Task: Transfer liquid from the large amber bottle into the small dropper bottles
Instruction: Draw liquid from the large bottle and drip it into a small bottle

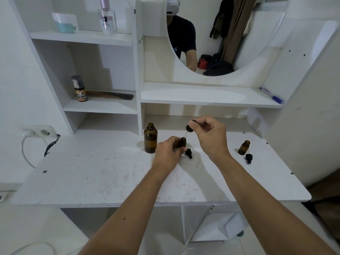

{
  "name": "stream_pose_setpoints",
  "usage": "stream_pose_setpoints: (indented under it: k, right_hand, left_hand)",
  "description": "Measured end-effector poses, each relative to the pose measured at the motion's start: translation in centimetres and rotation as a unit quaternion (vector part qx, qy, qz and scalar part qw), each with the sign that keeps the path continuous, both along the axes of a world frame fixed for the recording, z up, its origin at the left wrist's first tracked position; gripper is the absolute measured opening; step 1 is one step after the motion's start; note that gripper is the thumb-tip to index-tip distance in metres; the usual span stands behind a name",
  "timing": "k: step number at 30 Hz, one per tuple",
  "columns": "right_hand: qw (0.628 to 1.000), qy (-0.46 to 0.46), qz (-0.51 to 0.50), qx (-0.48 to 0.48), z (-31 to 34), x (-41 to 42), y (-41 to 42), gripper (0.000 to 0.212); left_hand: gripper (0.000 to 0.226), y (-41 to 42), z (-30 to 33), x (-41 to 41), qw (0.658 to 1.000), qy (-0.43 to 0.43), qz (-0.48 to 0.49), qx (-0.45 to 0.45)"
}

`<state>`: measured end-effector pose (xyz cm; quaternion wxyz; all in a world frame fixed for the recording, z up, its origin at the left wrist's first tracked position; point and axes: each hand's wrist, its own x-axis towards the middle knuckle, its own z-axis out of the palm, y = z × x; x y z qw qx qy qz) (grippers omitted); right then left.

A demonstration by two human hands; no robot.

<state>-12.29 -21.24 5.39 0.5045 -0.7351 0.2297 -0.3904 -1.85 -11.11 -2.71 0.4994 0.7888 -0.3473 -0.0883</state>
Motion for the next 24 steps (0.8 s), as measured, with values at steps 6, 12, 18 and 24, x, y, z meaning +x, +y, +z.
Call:
stream_pose_setpoints:
  k: [6,12,18,24]
  right_hand:
    - [1.0,-0.002,0.007,-0.005,0.4,-0.2,0.5,0.013]
    - [0.999,-0.047,-0.018,0.001,2.0,-0.8,1.0,0.009]
    - [0.993,-0.117,0.028,-0.016,4.3,0.0,2.8,0.013]
    - [0.989,-0.138,0.054,-0.001,5.3,3.0,4.6,0.011]
  left_hand:
    - [0.034,0.1,0.0,-0.1,1.0,0.002,-0.003,0.013]
    - [0.047,1.0,0.6,-0.7,1.0,0.022,-0.019,0.002]
    - [0.053,5.6,0.6,-2.1,0.999,0.045,0.003,-0.026]
    - [0.044,11.4,0.0,-0.3,0.991,0.052,0.1,-0.065]
